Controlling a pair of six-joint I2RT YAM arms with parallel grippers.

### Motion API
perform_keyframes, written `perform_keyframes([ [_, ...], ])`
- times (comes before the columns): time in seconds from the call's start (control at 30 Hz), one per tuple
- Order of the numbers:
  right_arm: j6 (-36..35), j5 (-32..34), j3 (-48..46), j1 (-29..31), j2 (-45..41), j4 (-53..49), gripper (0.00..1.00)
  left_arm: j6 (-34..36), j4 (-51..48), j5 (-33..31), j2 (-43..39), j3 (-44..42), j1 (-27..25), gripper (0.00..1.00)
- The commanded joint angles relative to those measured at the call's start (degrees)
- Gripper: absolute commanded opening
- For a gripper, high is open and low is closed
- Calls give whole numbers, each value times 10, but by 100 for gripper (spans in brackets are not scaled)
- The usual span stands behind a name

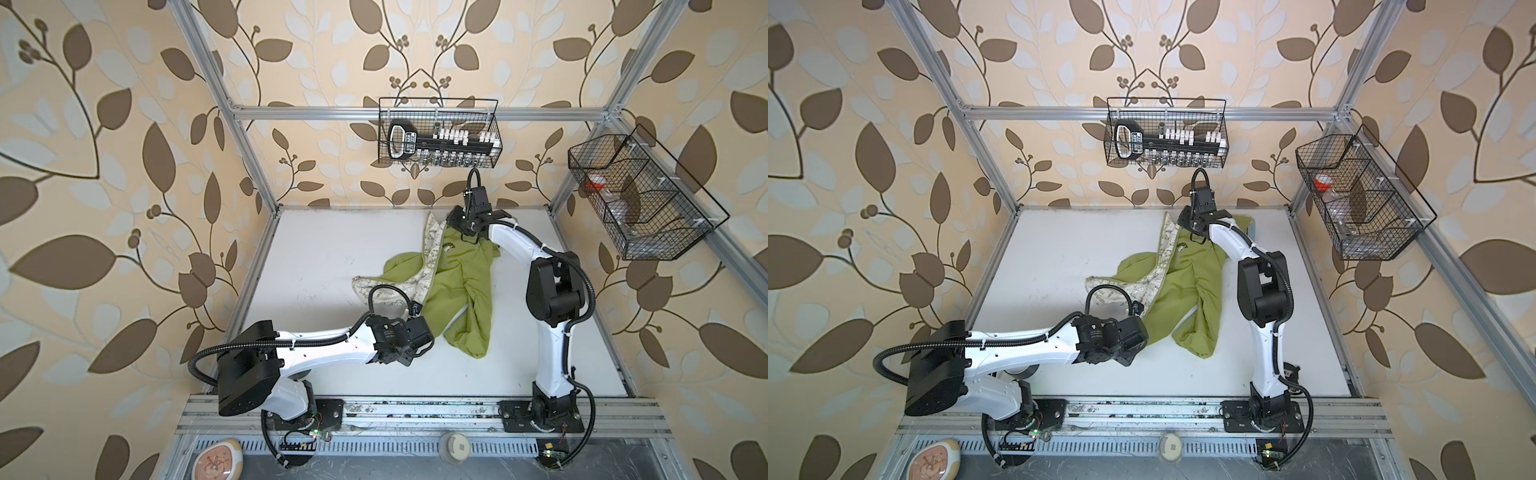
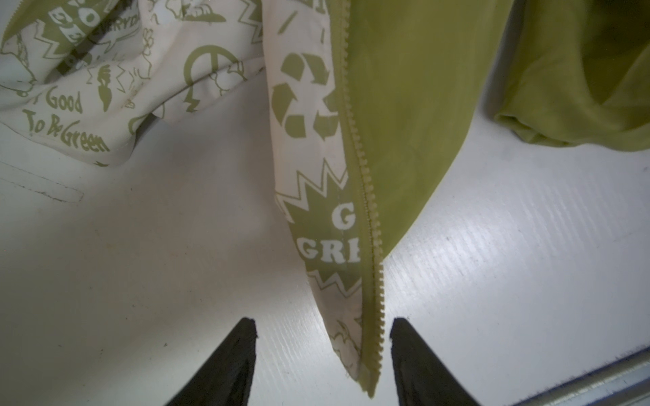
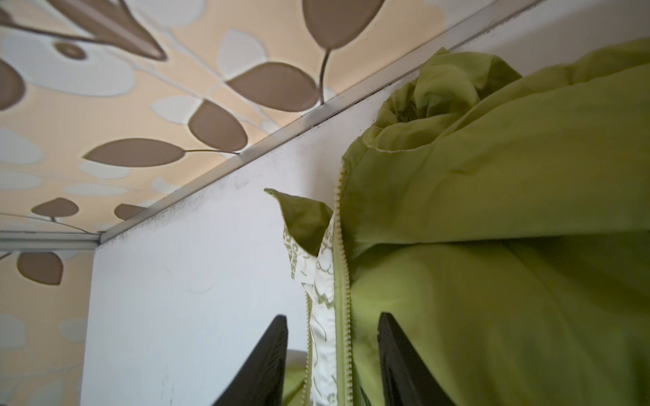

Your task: Zip up the jacket

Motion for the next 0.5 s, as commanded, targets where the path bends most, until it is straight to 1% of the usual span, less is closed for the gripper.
perform_keyframes([
  [0.0,6,0,29,-1,37,12,38,-3,2,-3,-13,-9,-7,63],
  [0.17,3,-8,36,-2,57,40,41,-7,16,8,-21,-21,-10,65],
  [0.27,4,-14,35,-3,65,56,42,-8,25,15,-22,-26,-11,65],
  [0.37,8,-24,38,-6,76,69,41,-9,32,13,-27,-25,-17,65],
  [0.47,15,-33,41,-7,84,78,38,-10,30,1,-25,-22,-24,65],
])
